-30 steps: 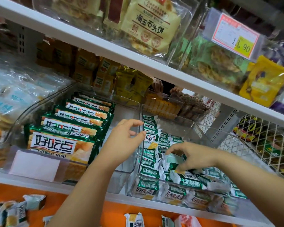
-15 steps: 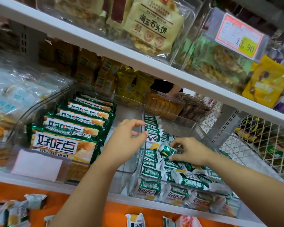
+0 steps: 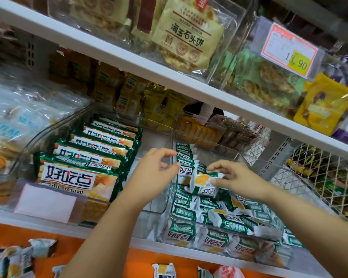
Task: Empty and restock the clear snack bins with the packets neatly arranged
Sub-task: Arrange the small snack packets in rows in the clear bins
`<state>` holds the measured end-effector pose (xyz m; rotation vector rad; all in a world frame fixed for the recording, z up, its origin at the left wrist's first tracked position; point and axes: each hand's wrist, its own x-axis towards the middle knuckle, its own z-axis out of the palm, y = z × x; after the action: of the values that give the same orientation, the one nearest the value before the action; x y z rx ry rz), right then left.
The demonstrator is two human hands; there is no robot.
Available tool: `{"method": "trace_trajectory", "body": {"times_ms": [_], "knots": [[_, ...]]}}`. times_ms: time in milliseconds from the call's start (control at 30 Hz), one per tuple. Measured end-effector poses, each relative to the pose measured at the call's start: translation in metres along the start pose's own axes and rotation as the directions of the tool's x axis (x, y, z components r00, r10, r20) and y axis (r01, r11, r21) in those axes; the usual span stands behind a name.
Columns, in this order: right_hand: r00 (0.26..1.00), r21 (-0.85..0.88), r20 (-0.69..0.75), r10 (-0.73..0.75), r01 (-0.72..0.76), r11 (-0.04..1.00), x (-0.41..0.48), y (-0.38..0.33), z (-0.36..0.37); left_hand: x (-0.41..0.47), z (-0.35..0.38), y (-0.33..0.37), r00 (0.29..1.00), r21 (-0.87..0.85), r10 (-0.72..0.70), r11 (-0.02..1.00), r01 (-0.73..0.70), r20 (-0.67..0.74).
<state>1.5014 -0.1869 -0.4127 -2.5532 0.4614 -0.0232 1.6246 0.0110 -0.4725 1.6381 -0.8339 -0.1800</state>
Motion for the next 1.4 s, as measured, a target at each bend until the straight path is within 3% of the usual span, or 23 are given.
{"method": "trace_trajectory", "body": {"times_ms": [100,267,367,467,600,800,1000,1233,1400], "knots": [[0.996,-0.025,-0.047,-0.071,0.07,0.997,0.009,-0.014,0.017,0.0,0.0,0.0,1.0,0.004,0.004,1.0,-0.004,-0.004],[0.983,0.013,-0.171,-0.069,0.072,0.997,0.013,-0.022,0.013,0.001,0.0,-0.001,1.0,0.005,0.004,1.0,-0.004,0.004],[0.974,-0.235,-0.203,-0.1,0.05,0.971,0.006,-0.02,0.0,0.002,0.0,-0.002,1.0,-0.006,0.002,1.0,-0.002,0.003],[0.977,-0.515,-0.136,-0.162,0.069,0.855,0.007,-0.021,0.0,0.002,0.001,-0.003,1.0,-0.009,0.003,1.0,-0.003,0.003],[0.976,-0.417,-0.051,-0.214,0.174,0.892,0.015,-0.021,0.024,0.002,0.001,-0.003,1.0,0.003,0.008,1.0,-0.008,-0.01],[0.992,-0.138,-0.1,-0.074,0.06,0.989,0.014,0.001,0.031,0.002,0.001,-0.003,1.0,0.003,0.015,1.0,-0.015,-0.005],[0.98,-0.254,-0.113,-0.161,0.128,0.959,0.021,-0.002,0.047,0.003,0.002,-0.005,1.0,0.014,0.018,1.0,-0.018,-0.016],[0.936,-0.274,-0.324,-0.139,0.048,0.96,0.027,-0.004,0.06,0.001,0.001,-0.003,1.0,-0.011,0.015,1.0,-0.015,-0.014],[0.971,-0.445,-0.22,-0.091,-0.016,0.896,0.026,-0.011,0.055,0.002,0.002,-0.002,1.0,-0.014,0.017,1.0,-0.017,-0.013]]}}
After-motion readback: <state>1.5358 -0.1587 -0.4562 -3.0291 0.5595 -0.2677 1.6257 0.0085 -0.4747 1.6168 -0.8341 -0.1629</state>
